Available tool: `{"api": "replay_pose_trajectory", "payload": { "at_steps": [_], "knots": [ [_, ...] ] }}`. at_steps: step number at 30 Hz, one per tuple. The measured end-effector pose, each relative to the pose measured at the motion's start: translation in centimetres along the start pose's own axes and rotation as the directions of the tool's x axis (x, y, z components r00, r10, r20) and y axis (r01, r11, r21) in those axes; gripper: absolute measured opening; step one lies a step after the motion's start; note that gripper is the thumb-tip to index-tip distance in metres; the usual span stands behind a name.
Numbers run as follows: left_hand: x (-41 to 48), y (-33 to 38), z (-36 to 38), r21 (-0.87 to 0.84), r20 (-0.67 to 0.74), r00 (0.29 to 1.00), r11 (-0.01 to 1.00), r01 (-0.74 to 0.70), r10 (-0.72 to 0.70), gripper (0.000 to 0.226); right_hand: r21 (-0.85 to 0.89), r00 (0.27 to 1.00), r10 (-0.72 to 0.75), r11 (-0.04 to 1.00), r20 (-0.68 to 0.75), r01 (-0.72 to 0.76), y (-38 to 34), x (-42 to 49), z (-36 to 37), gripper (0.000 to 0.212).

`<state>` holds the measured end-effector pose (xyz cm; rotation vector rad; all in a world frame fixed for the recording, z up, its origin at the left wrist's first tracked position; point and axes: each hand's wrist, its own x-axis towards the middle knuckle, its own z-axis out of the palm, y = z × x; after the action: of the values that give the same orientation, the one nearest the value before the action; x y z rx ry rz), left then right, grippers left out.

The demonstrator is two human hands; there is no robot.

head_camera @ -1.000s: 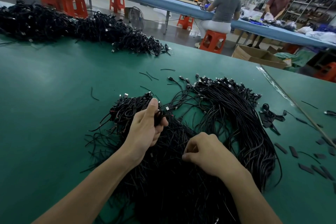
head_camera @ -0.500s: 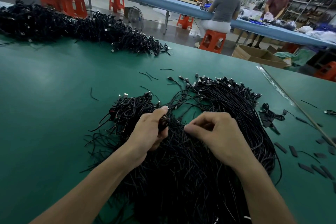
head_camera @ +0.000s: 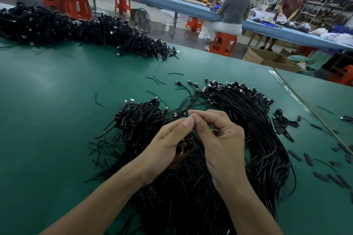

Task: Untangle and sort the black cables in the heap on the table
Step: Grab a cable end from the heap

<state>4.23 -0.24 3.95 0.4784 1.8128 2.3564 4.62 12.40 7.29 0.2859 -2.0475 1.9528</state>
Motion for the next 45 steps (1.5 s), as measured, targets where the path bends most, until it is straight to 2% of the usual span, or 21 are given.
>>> {"api": "replay_pose_trajectory", "payload": {
  "at_steps": [3, 4, 7, 9, 13, 15, 17, 20, 25, 27, 29, 31, 33, 37, 39, 42, 45],
  "knots": [
    [0.1, -0.4, -0.3, 0.089, -0.156, 0.988, 0.996, -0.005, 0.019, 0.051, -0.119, 0.995, -0.018, 0.992, 0.103, 0.03, -0.3, -0.2, -0.3, 0.015],
    [0.2, -0.5, -0.4, 0.092, -0.174, 0.984, 0.995, -0.027, 0.043, 0.049, -0.139, 0.991, -0.005, 0.99, 0.131, 0.024, -0.3, -0.4, -0.4, 0.014],
    [0.2, 0.1, -0.2, 0.053, -0.183, 0.977, 0.994, -0.1, 0.108, 0.044, -0.214, 0.991, -0.024, 0.975, 0.134, 0.052, -0.3, -0.5, -0.4, 0.012],
    [0.1, 0.5, -0.2, 0.036, -0.193, 0.969, 0.988, -0.148, 0.152, 0.048, -0.182, 0.99, -0.018, 0.982, 0.138, 0.043, -0.4, -0.5, -0.3, 0.012],
    [0.2, 0.8, -0.2, 0.045, -0.233, 0.962, 0.989, -0.137, 0.144, 0.051, -0.176, 0.994, 0.008, 0.984, 0.113, 0.012, -0.1, -0.6, -0.4, 0.01],
    [0.2, 0.7, 0.0, 0.016, -0.241, 0.957, 0.987, -0.163, 0.162, 0.05, -0.256, 0.993, -0.035, 0.965, 0.116, 0.064, 0.1, -0.7, -0.3, 0.012],
    [0.4, 0.5, 0.1, -0.008, -0.279, 0.947, 0.986, -0.167, 0.159, 0.049, -0.398, 0.983, -0.117, 0.902, 0.145, 0.166, 0.0, -0.8, -0.1, 0.015],
    [0.8, 0.1, 0.1, 0.022, -0.365, 0.922, 0.991, -0.133, 0.132, 0.053, -0.569, 0.942, -0.22, 0.753, 0.255, 0.33, 0.1, -0.8, 0.2, 0.013],
    [0.8, -0.1, -0.4, 0.061, -0.385, 0.914, 0.992, -0.115, 0.129, 0.076, -0.656, 0.871, -0.346, 0.574, 0.349, 0.49, 0.4, -0.9, 0.2, 0.013],
    [0.8, 0.0, -0.4, -0.009, -0.402, 0.914, 0.998, -0.063, 0.054, 0.081, -0.674, 0.84, -0.395, 0.507, 0.372, 0.537, 0.7, -1.1, 0.3, 0.009],
    [0.9, 0.2, -0.3, -0.116, -0.418, 0.904, 0.992, 0.045, -0.089, 0.069, -0.699, 0.789, -0.434, 0.389, 0.435, 0.6, 1.0, -1.2, 0.3, 0.005],
    [0.9, 0.5, -0.4, -0.202, -0.38, 0.883, 0.956, 0.211, -0.275, 0.063, -0.694, 0.718, -0.46, 0.259, 0.522, 0.671, 1.0, -1.2, 0.1, 0.006],
    [0.9, 0.5, -0.7, -0.202, -0.289, 0.866, 0.91, 0.362, -0.408, 0.064, -0.647, 0.641, -0.467, 0.176, 0.609, 0.742, 0.9, -1.0, -0.3, 0.007],
    [0.6, 0.2, -1.1, -0.143, -0.134, 0.822, 0.832, 0.536, -0.553, 0.044, -0.538, 0.539, -0.403, 0.127, 0.739, 0.833, 0.3, -0.2, -0.6, 0.005],
    [0.5, 0.1, -1.1, -0.177, -0.07, 0.788, 0.785, 0.593, -0.611, 0.04, -0.516, 0.538, -0.359, 0.164, 0.763, 0.841, 0.0, 0.3, -0.8, 0.004],
    [0.8, 0.2, -1.2, -0.24, 0.044, 0.751, 0.722, 0.649, -0.659, 0.054, -0.536, 0.597, -0.319, 0.264, 0.736, 0.802, -0.4, 0.7, -1.1, 0.006],
    [0.7, 0.2, -1.4, -0.288, 0.158, 0.781, 0.729, 0.621, -0.604, 0.061, -0.585, 0.69, -0.246, 0.384, 0.681, 0.714, -0.3, 0.8, -1.4, 0.02]
  ]
}}
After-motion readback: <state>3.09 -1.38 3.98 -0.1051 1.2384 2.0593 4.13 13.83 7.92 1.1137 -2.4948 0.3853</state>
